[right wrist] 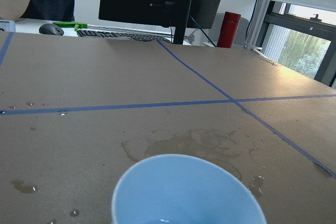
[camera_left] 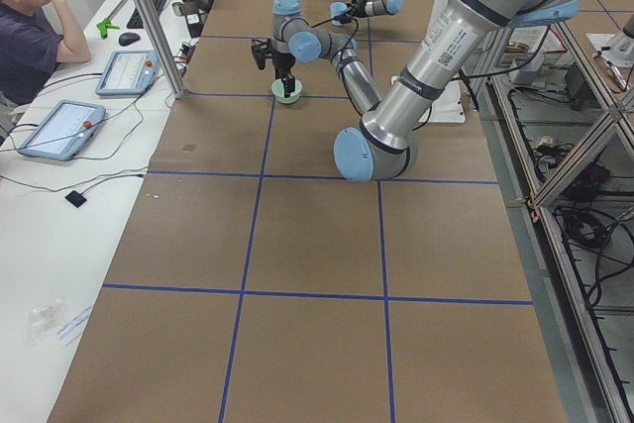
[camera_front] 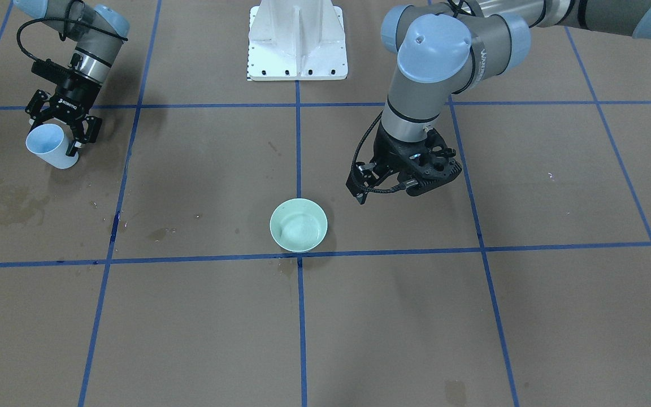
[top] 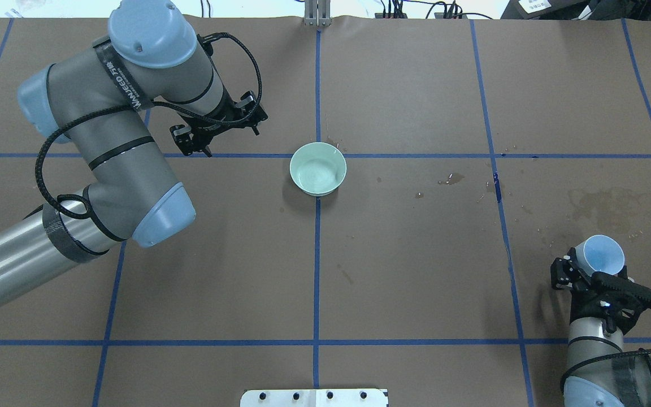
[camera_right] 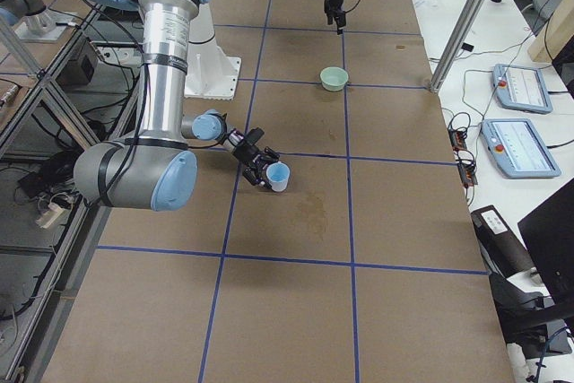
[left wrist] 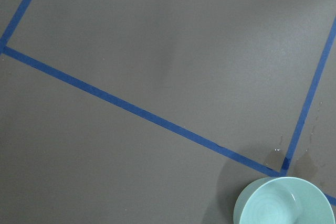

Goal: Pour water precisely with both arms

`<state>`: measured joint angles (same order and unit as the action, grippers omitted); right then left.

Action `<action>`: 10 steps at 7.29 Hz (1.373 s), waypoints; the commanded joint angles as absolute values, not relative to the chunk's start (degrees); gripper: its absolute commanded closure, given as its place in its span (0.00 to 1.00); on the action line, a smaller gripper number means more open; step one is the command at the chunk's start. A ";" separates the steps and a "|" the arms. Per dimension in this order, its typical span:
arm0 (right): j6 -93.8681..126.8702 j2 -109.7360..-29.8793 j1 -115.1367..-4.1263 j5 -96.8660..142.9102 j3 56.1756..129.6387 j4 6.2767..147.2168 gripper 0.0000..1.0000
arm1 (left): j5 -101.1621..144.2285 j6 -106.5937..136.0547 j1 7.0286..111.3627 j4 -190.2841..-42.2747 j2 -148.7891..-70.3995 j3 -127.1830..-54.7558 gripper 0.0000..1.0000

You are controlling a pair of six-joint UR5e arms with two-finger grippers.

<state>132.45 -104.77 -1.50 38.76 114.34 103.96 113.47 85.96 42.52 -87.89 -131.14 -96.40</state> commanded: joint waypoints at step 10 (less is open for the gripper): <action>129.90 -102.39 -3.16 38.85 112.76 103.89 0.01 | 113.47 85.96 42.28 -87.89 -131.13 -96.24 0.00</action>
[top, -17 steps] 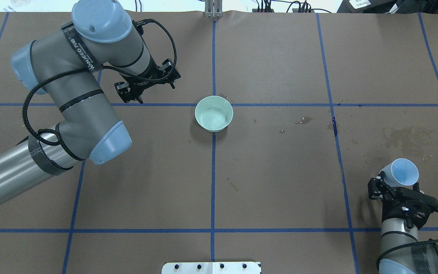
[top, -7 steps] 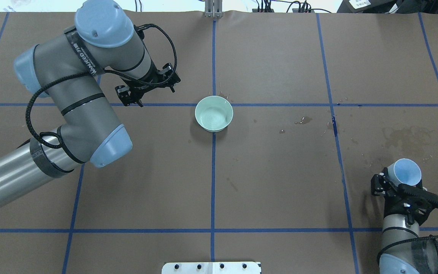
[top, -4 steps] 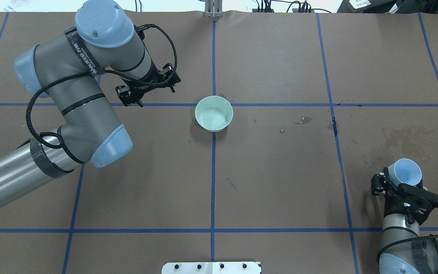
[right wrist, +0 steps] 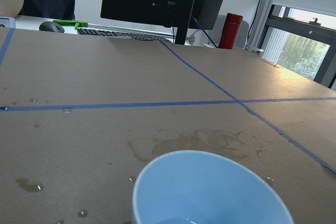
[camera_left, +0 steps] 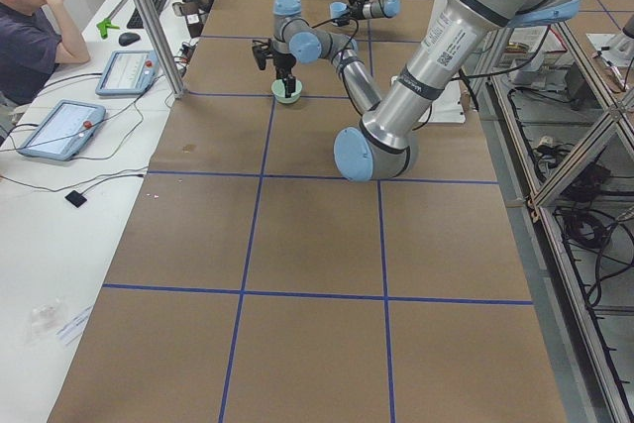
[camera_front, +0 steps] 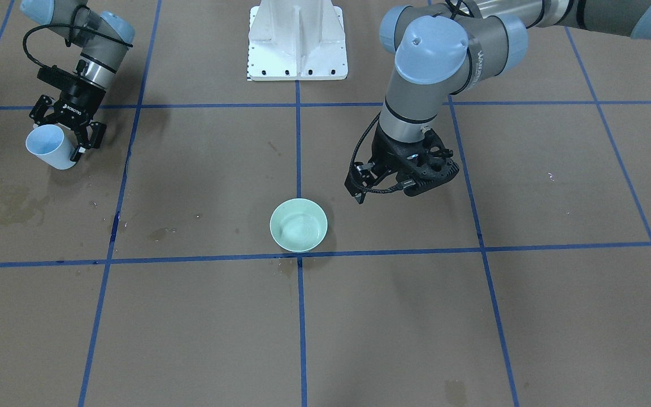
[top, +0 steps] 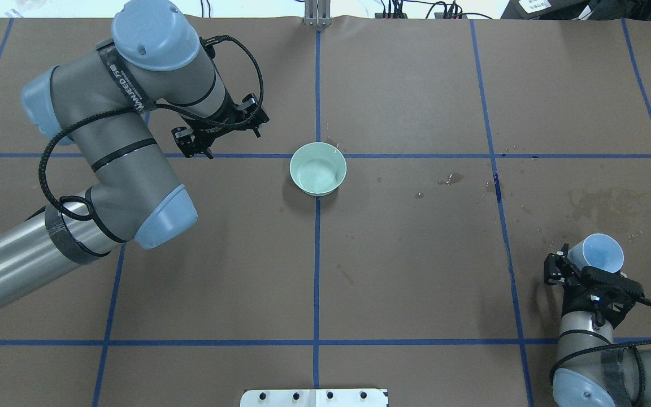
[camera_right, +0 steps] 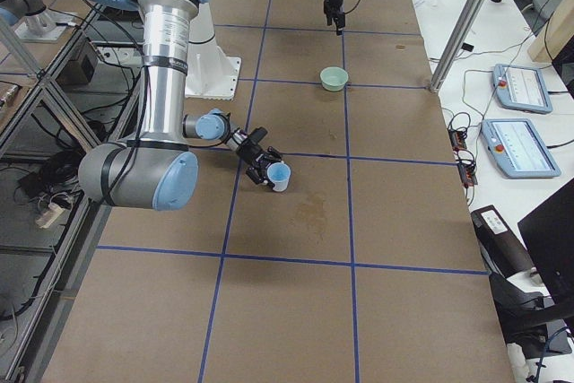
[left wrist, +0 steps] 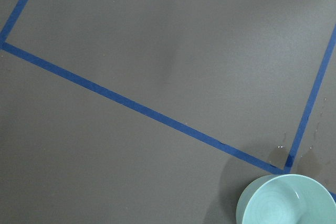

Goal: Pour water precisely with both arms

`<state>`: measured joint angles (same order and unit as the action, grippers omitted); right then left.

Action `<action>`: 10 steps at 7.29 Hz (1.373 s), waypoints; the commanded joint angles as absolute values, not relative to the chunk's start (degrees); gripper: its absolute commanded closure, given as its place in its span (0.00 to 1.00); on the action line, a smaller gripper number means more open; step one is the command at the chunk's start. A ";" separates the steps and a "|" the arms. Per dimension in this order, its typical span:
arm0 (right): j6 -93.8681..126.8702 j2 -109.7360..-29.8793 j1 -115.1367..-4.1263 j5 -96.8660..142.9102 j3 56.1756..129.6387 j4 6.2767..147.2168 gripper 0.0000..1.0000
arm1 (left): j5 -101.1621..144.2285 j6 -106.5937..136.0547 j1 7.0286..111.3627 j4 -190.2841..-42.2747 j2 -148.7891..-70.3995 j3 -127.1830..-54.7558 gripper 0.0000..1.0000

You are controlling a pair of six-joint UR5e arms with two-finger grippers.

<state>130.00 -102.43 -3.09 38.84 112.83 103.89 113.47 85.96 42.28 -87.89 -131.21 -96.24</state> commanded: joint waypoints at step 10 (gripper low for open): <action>107.49 -102.31 -12.29 38.41 114.88 85.18 1.00 | 113.55 85.96 42.28 -87.80 -131.22 -96.24 0.00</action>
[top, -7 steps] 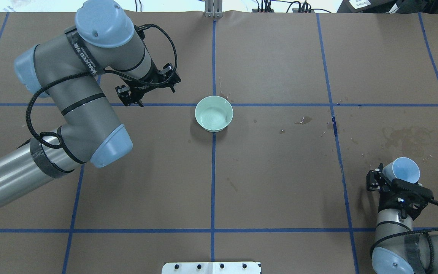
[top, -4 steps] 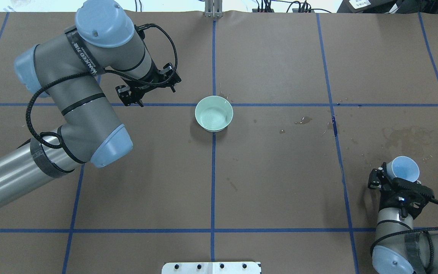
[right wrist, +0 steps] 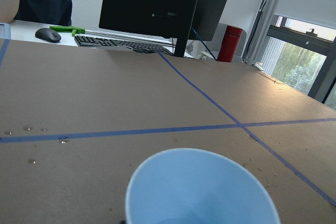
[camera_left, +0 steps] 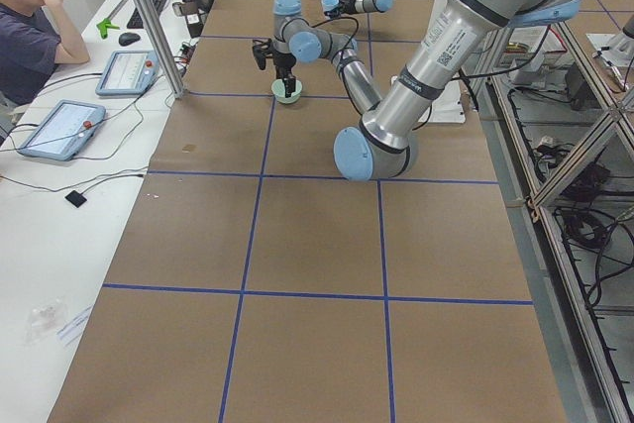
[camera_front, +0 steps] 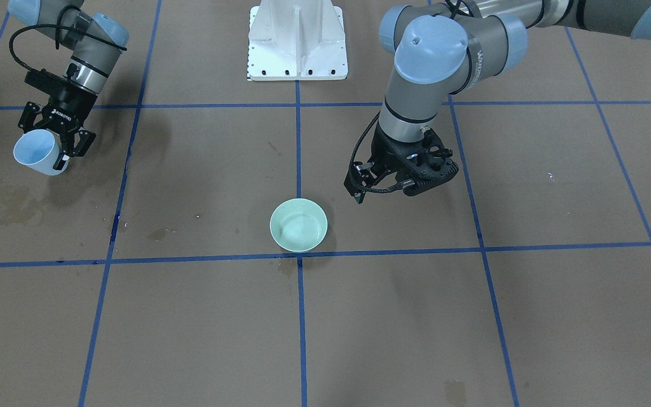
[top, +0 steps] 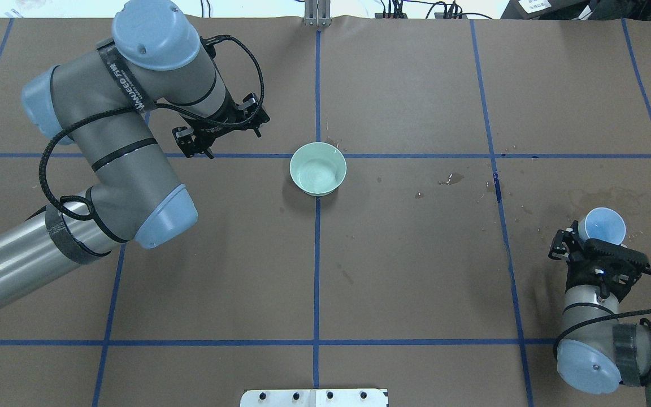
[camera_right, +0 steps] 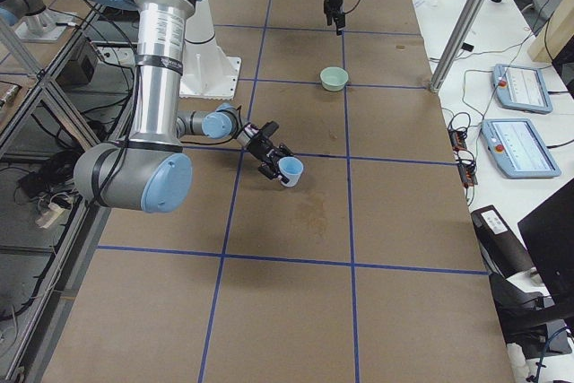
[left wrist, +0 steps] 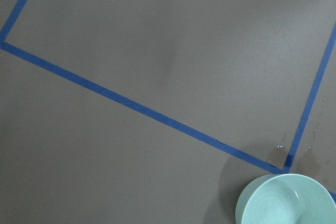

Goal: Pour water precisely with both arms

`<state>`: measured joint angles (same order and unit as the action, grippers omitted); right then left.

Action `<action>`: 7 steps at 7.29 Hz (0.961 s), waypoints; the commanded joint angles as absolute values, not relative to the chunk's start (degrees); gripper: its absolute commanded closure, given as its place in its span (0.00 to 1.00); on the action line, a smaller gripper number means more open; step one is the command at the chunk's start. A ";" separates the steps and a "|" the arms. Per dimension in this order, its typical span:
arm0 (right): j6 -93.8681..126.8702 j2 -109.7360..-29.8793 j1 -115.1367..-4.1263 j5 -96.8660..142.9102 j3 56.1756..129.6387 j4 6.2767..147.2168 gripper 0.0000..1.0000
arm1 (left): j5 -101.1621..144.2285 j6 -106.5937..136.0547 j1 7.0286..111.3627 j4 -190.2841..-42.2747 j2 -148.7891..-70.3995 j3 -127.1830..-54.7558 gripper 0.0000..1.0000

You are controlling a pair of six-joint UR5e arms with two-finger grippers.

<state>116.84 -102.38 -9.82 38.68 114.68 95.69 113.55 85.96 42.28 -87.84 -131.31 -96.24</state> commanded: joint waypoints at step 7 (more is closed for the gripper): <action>39.22 -85.92 -28.37 67.26 109.88 42.63 1.00 | 113.55 80.72 43.41 -87.72 -131.31 -97.38 0.00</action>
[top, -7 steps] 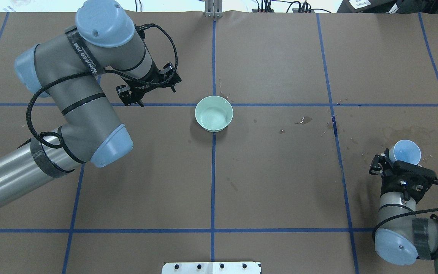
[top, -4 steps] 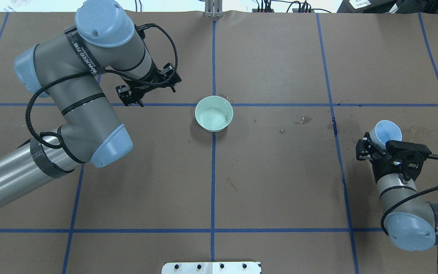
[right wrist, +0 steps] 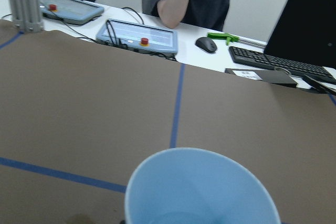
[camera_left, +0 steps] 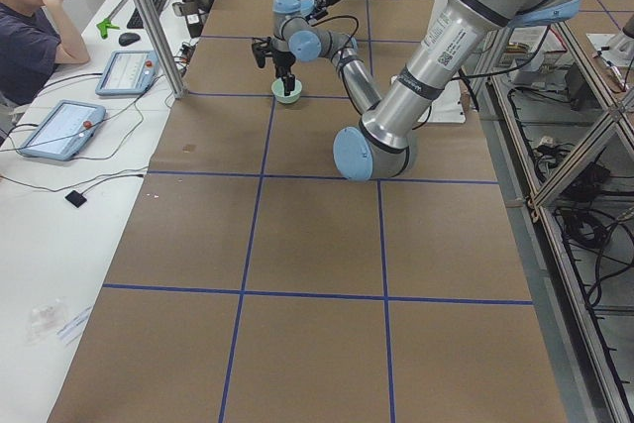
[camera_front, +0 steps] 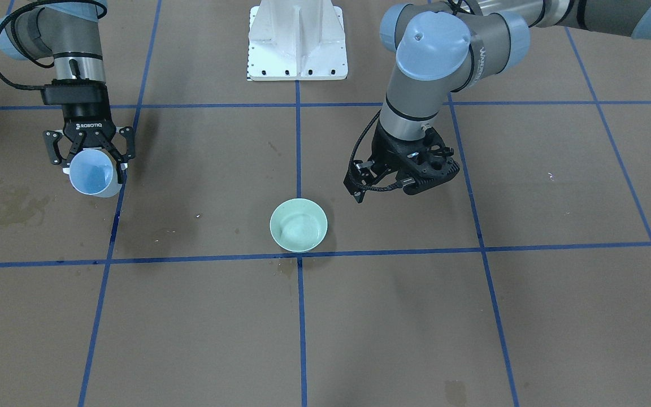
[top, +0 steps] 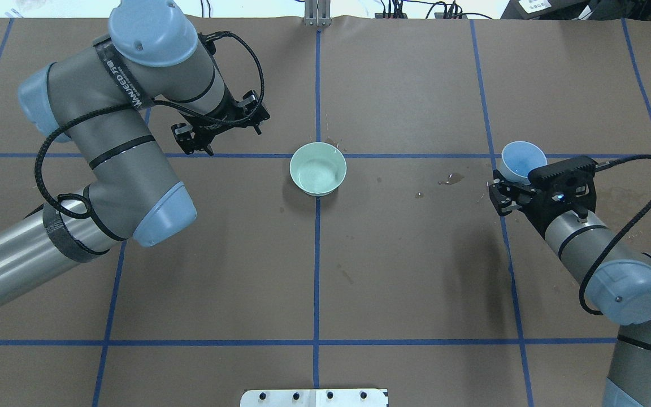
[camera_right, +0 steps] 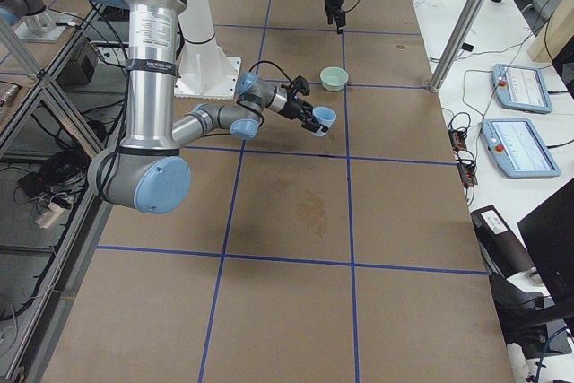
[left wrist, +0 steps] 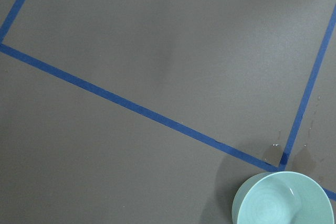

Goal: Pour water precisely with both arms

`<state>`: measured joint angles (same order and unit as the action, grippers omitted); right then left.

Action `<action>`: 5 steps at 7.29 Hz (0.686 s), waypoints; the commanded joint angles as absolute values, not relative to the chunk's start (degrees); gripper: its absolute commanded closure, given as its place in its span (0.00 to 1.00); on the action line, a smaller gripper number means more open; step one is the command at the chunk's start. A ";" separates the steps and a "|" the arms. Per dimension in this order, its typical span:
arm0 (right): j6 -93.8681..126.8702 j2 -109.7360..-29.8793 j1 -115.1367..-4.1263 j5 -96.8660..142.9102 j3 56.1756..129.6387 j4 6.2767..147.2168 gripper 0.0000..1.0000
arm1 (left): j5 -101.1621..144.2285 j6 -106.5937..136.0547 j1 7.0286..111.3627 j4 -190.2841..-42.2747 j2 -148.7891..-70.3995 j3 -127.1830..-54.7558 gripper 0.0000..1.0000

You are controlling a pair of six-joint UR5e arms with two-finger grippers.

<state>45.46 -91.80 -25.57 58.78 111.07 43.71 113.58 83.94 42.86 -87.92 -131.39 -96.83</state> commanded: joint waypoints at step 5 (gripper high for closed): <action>31.93 -70.68 -30.23 85.06 103.27 50.78 1.00 | 113.82 60.86 49.29 -87.71 -124.74 -98.52 0.00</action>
<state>34.83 -72.61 -29.92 81.80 103.66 48.37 113.72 66.69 47.58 -87.65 -127.07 -98.11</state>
